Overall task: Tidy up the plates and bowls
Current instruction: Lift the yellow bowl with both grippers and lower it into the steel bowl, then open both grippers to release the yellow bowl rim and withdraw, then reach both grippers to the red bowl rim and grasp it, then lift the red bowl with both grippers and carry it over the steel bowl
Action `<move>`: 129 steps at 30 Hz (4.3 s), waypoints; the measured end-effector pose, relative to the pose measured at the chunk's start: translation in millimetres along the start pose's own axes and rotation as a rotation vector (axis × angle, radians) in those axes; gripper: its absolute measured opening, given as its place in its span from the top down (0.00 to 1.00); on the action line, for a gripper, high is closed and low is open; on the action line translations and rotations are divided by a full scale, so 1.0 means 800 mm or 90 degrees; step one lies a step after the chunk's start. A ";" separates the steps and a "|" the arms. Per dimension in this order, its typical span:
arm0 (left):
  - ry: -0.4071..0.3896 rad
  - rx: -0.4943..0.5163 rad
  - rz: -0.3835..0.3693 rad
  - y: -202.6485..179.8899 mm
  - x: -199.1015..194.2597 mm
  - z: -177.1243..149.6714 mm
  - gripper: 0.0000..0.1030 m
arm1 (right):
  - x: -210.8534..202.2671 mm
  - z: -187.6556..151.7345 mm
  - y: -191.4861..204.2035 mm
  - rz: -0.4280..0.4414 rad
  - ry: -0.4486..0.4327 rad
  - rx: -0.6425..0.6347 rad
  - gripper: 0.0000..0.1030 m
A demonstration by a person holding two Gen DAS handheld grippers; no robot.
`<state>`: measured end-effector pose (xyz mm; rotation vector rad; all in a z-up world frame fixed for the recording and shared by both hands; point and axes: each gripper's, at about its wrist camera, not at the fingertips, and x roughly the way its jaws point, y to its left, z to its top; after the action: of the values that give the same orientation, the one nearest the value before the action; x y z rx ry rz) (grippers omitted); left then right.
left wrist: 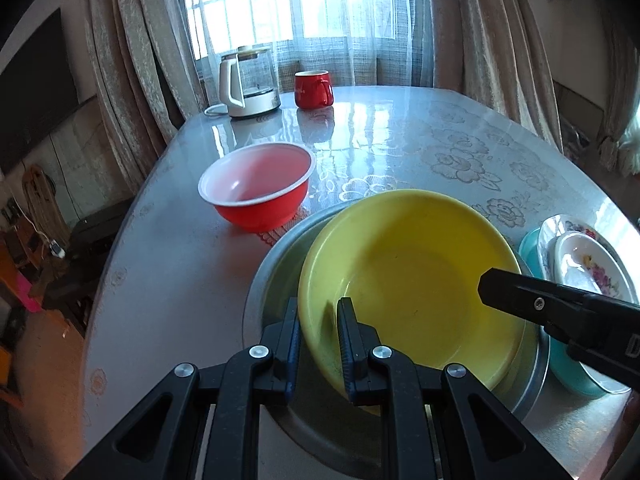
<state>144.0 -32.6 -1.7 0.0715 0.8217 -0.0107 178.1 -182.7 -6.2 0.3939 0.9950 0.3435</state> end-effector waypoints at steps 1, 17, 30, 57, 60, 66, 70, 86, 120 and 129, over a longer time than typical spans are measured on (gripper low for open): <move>0.000 0.003 0.003 -0.001 0.001 0.001 0.83 | 0.001 0.001 0.002 -0.009 0.002 -0.004 0.83; 0.007 0.029 0.013 -0.011 0.018 0.007 0.82 | 0.001 0.003 -0.003 -0.026 0.018 0.009 0.77; 0.018 0.036 0.028 -0.013 0.030 0.008 0.82 | -0.003 0.005 -0.005 -0.023 0.015 0.015 0.73; -0.025 -0.009 0.007 0.007 -0.016 0.021 0.30 | -0.025 0.004 -0.009 0.033 -0.032 0.046 0.68; -0.019 -0.025 0.004 0.014 -0.018 0.021 0.25 | -0.025 0.006 -0.009 0.029 -0.032 0.045 0.68; -0.008 -0.065 -0.012 0.035 -0.020 0.024 0.20 | -0.013 0.012 -0.001 0.019 -0.024 0.034 0.67; -0.014 -0.095 -0.009 0.058 -0.019 0.030 0.13 | -0.002 0.019 0.011 0.012 -0.012 0.016 0.64; -0.033 -0.309 -0.033 0.173 0.045 0.059 0.10 | 0.047 0.077 0.040 -0.007 -0.001 -0.022 0.63; 0.023 -0.366 -0.168 0.209 0.145 0.073 0.47 | 0.199 0.150 0.096 -0.042 0.104 -0.017 0.63; 0.028 -0.308 -0.156 0.189 0.143 0.076 0.79 | 0.209 0.144 0.104 -0.038 0.113 -0.040 0.85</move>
<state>271.9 116.1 -35.0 -0.4865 0.8543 -0.0407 352.7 -52.7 -34.6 0.2784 1.1641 0.3591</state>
